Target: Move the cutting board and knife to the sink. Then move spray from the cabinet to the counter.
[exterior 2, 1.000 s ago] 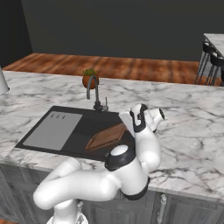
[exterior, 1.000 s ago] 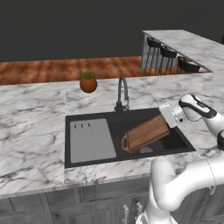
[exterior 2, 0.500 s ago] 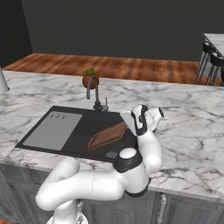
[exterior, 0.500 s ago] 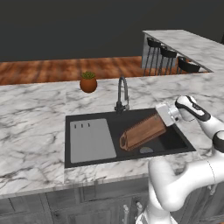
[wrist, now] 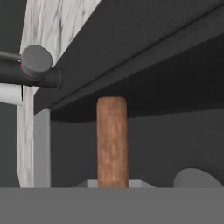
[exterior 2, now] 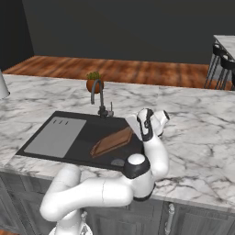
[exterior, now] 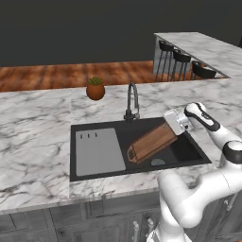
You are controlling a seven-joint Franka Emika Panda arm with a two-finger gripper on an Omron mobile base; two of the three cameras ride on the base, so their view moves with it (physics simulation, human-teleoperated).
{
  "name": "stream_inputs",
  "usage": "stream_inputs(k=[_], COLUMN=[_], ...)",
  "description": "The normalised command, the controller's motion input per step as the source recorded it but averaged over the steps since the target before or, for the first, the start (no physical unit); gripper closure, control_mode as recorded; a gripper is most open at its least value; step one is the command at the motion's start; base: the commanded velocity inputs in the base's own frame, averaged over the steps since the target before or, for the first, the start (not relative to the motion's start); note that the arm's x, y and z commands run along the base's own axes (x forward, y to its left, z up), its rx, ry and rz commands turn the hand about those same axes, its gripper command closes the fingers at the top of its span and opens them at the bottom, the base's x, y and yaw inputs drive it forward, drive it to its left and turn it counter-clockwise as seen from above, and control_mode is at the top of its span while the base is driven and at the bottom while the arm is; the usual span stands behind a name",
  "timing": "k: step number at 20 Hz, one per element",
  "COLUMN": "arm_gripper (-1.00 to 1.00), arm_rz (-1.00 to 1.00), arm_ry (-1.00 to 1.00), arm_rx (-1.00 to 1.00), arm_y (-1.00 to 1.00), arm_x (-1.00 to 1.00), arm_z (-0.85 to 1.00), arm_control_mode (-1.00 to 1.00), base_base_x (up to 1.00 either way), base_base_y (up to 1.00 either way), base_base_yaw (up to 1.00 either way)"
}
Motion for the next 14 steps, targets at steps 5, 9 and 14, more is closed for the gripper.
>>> stream_inputs(k=[5, 9, 14], arm_gripper=[1.0, 1.0, 1.0], arm_rz=[0.0, 0.0, 0.0], arm_ry=[0.02, 0.0, 0.0], arm_rx=[-0.05, -0.05, -0.02], arm_y=[0.0, 0.0, 0.0], arm_x=[0.17, 0.26, 0.32], arm_z=[-0.34, -0.27, -0.19], arm_control_mode=[-1.0, -1.0, -1.0], base_base_x=[0.0, 0.0, 0.0], base_base_y=[0.0, 0.0, 0.0], base_base_yaw=[0.0, 0.0, 0.0])
